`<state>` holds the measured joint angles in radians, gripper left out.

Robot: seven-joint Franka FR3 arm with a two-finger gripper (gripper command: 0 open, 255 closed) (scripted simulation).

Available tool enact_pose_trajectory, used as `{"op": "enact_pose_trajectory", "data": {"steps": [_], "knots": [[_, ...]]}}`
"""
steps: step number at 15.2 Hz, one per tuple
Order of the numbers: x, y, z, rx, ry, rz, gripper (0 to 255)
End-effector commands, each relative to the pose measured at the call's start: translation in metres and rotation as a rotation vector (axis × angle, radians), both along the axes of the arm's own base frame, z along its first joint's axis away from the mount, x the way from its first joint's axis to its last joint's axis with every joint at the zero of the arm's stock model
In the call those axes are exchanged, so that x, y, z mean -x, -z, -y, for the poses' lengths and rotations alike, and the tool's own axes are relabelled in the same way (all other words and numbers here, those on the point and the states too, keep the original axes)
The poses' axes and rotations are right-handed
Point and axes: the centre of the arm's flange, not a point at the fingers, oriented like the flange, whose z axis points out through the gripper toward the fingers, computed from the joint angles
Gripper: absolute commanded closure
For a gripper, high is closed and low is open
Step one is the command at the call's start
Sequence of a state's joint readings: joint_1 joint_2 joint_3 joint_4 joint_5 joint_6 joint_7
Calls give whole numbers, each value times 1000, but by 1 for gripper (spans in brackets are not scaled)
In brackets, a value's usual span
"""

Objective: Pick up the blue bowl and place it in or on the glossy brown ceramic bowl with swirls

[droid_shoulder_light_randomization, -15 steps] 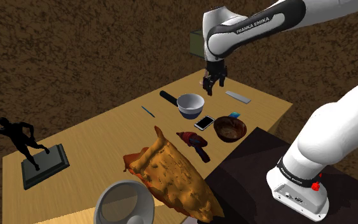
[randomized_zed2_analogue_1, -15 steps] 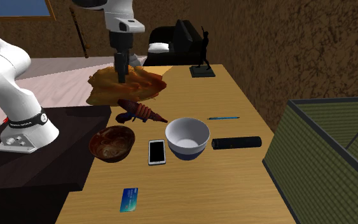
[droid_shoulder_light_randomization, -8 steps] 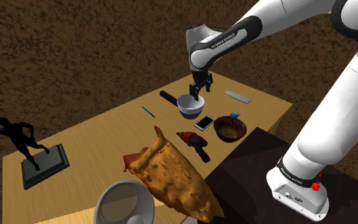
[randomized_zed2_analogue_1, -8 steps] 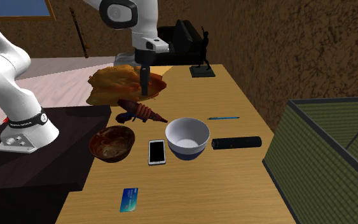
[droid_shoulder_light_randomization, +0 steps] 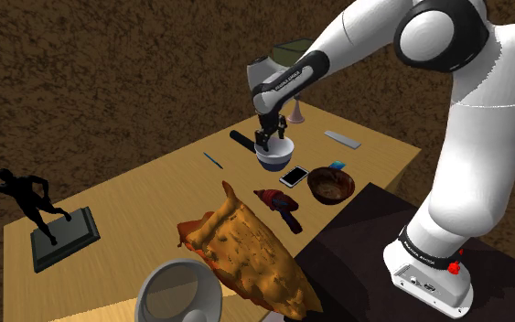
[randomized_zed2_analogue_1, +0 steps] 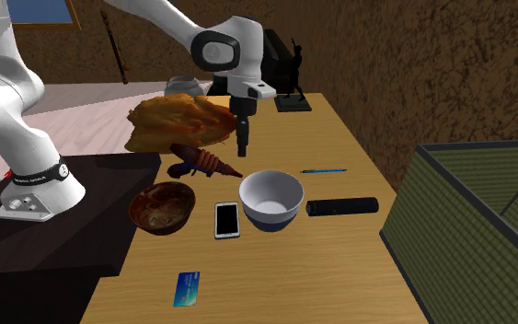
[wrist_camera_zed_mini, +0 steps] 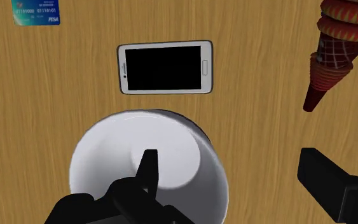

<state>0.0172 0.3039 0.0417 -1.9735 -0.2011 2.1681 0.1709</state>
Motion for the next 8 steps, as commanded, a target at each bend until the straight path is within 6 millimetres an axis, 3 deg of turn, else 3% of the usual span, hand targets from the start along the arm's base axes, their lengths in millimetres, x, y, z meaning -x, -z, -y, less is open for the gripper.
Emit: {"op": "enact_pose_trajectory", "data": {"steps": [1, 8], "knots": [[-19, 18, -1, 7, 1, 0, 0], [-90, 78, -8, 30, 6, 1, 0]]}}
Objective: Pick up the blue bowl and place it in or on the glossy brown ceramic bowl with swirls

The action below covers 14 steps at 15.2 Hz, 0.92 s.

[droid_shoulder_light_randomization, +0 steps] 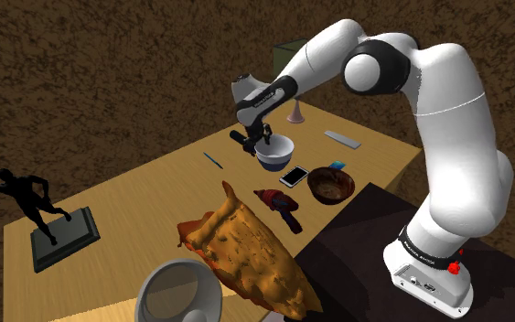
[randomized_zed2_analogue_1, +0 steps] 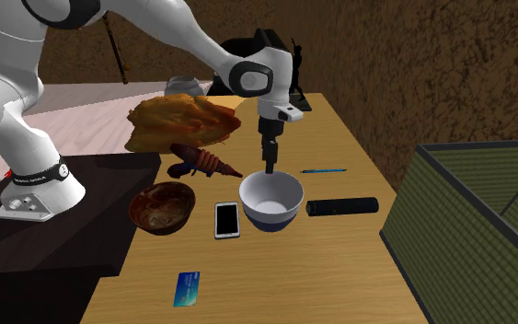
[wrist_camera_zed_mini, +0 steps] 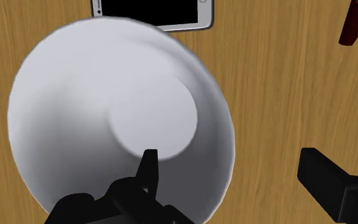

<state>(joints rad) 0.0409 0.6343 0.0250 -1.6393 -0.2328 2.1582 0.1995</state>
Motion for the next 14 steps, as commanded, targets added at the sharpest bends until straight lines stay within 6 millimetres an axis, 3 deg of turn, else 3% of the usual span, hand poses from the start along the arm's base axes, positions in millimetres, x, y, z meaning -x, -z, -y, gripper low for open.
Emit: {"op": "enact_pose_trajectory", "data": {"steps": [1, 8, 14], "knots": [[-17, 14, -1, 6, 1, 0, 0], [-14, 51, 6, 6, 1, 0, 0], [-13, 54, 6, 6, 1, 0, 0]]}}
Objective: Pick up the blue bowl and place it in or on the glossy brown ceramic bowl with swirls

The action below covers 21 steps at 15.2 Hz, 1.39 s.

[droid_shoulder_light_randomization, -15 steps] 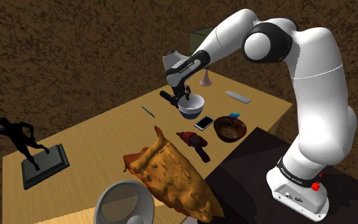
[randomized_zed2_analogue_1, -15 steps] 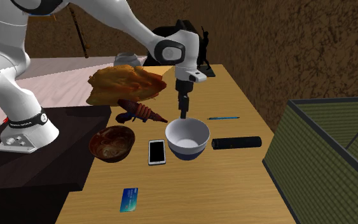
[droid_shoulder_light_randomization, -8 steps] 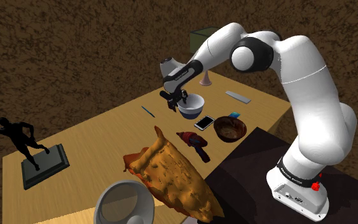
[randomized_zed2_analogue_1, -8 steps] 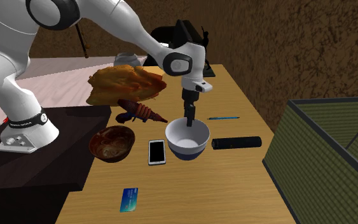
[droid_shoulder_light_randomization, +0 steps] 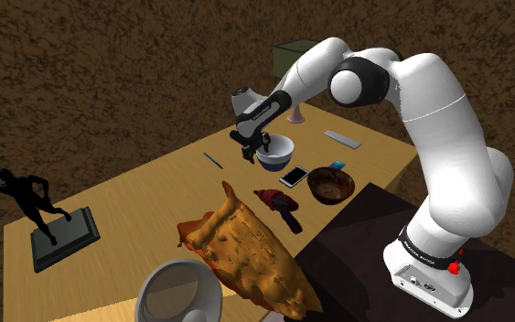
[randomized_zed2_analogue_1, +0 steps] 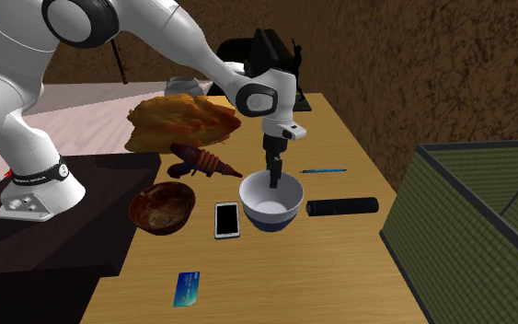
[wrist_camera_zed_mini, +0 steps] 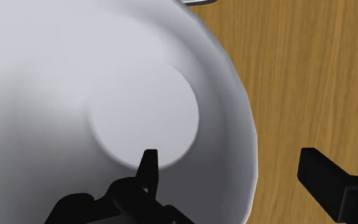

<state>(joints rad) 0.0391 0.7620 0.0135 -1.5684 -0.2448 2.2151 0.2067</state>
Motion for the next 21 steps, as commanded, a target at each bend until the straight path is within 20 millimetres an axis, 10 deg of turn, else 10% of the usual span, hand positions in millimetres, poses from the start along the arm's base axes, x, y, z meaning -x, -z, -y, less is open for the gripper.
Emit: {"op": "enact_pose_trajectory", "data": {"steps": [1, 2, 3, 12, 21], "knots": [[0, 0, 0, 0, 0, 0, 0], [0, 0, 0, 0, 0, 0, 0], [0, 0, 0, 0, 0, 0, 255], [0, 0, 0, 0, 0, 0, 255], [0, -47, 0, 0, 0, 0, 255]]}}
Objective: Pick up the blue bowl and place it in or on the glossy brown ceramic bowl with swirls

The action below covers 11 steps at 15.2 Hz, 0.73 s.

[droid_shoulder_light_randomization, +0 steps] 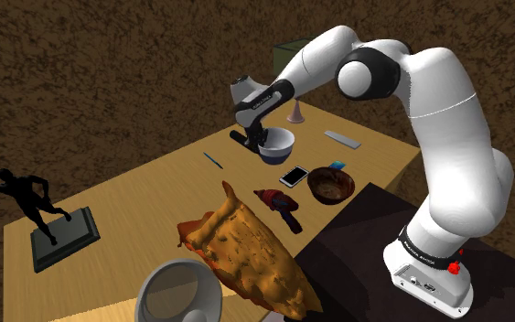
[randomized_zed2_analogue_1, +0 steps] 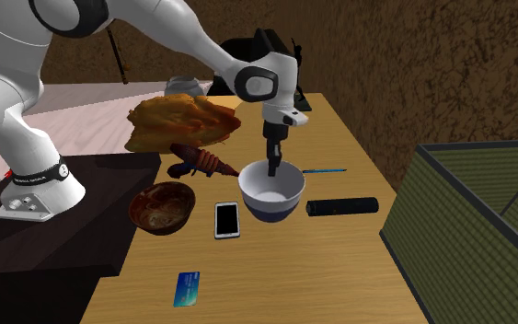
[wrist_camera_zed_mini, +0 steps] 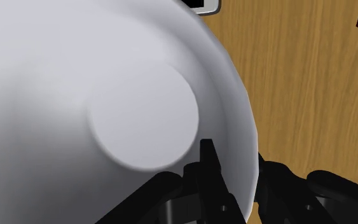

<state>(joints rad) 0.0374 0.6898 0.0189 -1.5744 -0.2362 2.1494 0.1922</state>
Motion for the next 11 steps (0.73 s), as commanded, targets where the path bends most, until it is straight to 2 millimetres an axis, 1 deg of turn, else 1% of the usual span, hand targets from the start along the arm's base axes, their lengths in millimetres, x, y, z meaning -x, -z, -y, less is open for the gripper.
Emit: {"op": "enact_pose_trajectory", "data": {"steps": [1, 11], "knots": [[0, -10, 0, 0, 0, 1, 255], [0, -63, 0, 0, 0, 1, 255]]}}
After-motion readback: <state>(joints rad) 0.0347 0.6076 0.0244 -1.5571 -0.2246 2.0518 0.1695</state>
